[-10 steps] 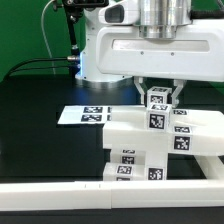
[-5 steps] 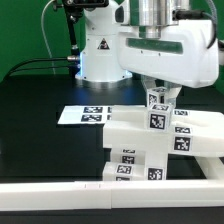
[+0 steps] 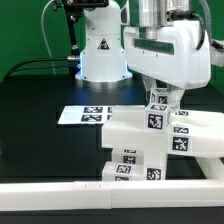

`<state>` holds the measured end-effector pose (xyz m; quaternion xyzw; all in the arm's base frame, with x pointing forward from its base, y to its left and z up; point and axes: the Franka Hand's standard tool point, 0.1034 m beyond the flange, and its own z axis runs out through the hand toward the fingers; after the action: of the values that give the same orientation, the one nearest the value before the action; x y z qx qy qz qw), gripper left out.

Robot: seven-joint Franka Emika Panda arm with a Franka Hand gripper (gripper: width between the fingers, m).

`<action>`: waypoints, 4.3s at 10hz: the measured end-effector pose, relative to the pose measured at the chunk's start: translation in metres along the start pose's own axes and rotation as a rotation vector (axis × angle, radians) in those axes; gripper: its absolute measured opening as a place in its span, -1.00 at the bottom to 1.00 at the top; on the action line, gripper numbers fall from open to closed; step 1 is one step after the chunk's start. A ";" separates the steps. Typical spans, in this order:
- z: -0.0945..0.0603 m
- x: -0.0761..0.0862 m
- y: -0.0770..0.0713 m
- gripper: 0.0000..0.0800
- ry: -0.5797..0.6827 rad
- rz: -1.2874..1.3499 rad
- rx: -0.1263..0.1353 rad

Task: Assemble chair

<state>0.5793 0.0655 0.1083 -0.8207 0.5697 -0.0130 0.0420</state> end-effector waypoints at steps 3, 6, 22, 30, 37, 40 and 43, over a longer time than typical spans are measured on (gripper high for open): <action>-0.005 -0.005 -0.002 0.62 -0.026 -0.519 -0.037; -0.005 -0.005 -0.002 0.62 -0.025 -0.786 -0.042; -0.006 0.003 -0.009 -0.29 0.054 -0.236 -0.004; -0.005 0.027 0.008 -0.29 -0.001 0.368 0.035; -0.006 0.022 0.005 0.61 -0.004 -0.178 0.027; -0.004 0.015 0.005 0.62 -0.013 -0.422 0.010; -0.009 0.017 0.004 0.62 0.037 -0.997 -0.043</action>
Offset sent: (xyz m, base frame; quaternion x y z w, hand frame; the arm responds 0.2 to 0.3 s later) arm -0.0174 0.0111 0.0087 -0.0545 0.0173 -0.1985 0.9784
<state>0.5809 0.0475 0.1164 -0.9934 0.1091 -0.0344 0.0037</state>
